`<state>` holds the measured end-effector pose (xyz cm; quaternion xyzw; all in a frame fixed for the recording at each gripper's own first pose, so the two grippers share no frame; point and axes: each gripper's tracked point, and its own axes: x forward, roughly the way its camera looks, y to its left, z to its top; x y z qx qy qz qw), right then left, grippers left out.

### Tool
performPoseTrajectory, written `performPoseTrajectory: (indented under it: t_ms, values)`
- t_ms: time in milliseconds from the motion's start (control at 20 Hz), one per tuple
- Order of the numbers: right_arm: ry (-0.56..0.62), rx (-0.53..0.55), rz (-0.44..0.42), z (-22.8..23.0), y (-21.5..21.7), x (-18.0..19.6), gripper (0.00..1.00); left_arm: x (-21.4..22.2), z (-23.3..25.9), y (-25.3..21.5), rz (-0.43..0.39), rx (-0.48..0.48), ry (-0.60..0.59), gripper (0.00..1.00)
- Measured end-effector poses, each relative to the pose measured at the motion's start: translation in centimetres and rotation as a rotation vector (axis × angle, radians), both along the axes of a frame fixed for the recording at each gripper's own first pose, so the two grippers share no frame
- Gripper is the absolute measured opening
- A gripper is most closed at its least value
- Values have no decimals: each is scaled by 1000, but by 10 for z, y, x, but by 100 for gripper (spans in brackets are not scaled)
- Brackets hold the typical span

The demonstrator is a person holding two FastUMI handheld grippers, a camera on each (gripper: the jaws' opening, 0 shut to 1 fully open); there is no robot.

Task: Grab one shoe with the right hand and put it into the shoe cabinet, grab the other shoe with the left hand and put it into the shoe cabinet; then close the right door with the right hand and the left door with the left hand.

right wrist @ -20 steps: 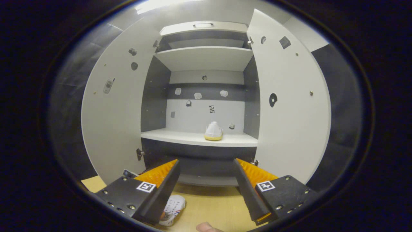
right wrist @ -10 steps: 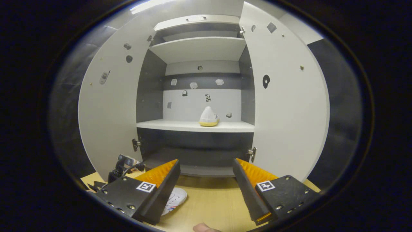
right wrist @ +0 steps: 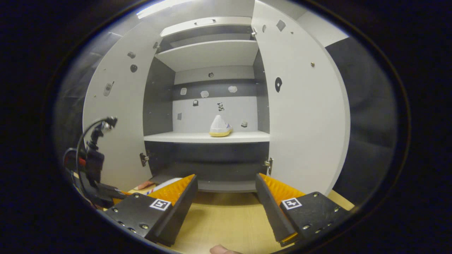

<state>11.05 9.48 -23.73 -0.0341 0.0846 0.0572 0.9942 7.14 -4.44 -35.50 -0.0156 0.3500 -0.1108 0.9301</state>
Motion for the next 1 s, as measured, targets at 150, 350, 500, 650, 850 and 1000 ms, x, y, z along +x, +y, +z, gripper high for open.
performPoseTrajectory:
  t_ms: [150,350,500,650,850,1000]
  values:
    - [-15,1,-11,3,-9,-1,98,11,40,0,16,-14,-59,3]
    - [-10,0,2,-2,-11,-1,98,43,94,-2,37,-38,-160,1]
    - [30,9,56,-12,2,-3,99,76,139,3,76,-15,-248,1]
    - [23,0,66,-12,2,-3,99,117,183,5,130,10,-333,1]
    - [32,72,85,-9,4,-9,99,172,213,-6,155,15,-376,0]
    - [31,93,61,-7,-7,-11,98,208,210,-10,175,7,-326,0]
